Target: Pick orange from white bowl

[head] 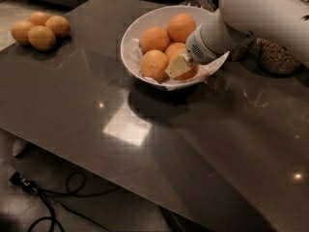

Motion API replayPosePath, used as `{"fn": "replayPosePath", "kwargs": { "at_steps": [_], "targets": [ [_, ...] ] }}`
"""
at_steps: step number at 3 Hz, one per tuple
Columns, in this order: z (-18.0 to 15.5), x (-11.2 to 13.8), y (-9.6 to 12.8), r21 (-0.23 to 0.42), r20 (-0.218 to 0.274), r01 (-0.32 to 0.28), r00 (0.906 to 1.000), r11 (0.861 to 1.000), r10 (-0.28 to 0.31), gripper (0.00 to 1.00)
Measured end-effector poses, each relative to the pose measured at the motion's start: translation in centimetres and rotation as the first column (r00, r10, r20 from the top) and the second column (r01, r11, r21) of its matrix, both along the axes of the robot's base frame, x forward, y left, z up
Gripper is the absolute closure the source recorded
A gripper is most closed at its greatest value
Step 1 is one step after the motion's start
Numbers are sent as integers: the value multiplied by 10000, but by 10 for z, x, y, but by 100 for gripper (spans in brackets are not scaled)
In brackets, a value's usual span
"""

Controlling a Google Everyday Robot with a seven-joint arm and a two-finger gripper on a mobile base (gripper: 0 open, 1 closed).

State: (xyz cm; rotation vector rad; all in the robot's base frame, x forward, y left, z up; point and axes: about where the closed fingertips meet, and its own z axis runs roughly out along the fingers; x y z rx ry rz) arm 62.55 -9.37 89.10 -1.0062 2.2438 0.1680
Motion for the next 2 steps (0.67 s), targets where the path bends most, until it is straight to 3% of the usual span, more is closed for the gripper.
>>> {"fn": "replayPosePath", "kwargs": {
  "at_steps": [2],
  "targets": [
    [85, -8, -31, 1828, 1295, -935, 9891, 9787, 703, 100]
  ]
}}
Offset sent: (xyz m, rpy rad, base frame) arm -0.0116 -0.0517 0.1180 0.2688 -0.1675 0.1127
